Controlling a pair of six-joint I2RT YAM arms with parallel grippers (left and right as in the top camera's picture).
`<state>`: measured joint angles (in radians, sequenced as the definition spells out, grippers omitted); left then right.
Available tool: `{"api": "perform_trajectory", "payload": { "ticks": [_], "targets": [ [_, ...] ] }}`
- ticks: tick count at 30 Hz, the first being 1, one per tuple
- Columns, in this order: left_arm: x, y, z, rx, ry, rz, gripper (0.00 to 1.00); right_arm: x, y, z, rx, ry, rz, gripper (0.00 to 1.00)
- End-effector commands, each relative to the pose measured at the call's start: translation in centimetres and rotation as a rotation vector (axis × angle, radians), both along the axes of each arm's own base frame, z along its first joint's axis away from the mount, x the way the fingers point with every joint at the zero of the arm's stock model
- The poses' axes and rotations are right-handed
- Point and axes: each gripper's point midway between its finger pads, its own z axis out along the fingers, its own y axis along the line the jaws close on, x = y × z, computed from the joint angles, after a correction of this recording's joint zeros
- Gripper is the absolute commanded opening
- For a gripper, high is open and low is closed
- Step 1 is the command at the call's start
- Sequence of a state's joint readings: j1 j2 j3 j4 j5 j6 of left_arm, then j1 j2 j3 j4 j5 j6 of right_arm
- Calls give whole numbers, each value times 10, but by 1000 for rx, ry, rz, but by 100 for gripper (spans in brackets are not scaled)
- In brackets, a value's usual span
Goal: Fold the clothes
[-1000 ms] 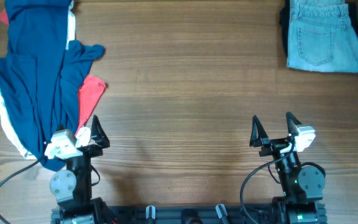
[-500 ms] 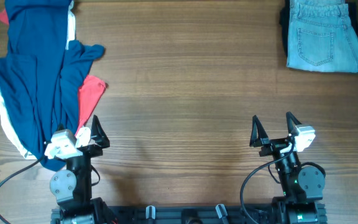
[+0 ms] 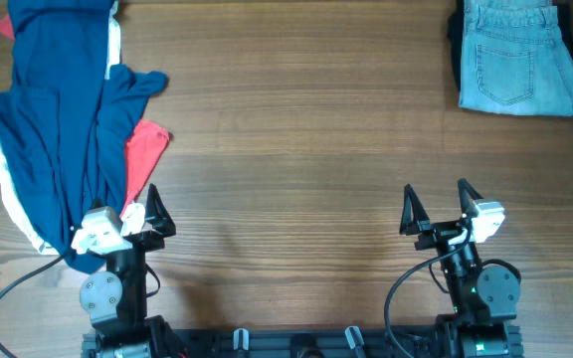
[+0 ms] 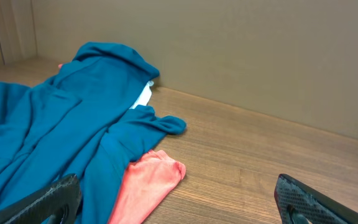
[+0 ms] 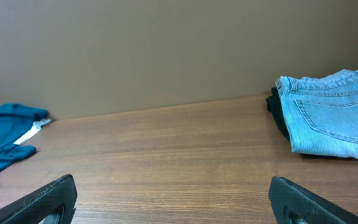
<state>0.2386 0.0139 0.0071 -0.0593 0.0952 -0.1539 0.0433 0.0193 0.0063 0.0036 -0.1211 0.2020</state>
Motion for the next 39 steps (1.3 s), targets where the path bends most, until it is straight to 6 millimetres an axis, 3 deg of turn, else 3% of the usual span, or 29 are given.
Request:
{"api": "perform_trajectory", "payload": {
  "ticks": [1,25,30,36,39],
  "targets": [
    [-1,1,-1,15,5,5,100,0,-3,2,10,-8,-17,100],
    [-1,4,-1,17,5,20,100,1,-14,5,-15,-23,-85,100],
    [-1,1,0,5,0,4,100,1,-14,20,47,-76,-83,100],
    [2,-19,8,-16,-35,-109,100,-9,-17,73,200,-282,-71,100],
    [2,-25,10,-16,-42,-149,100,-13,-17,85,204,-332,-66,100]
  ]
}}
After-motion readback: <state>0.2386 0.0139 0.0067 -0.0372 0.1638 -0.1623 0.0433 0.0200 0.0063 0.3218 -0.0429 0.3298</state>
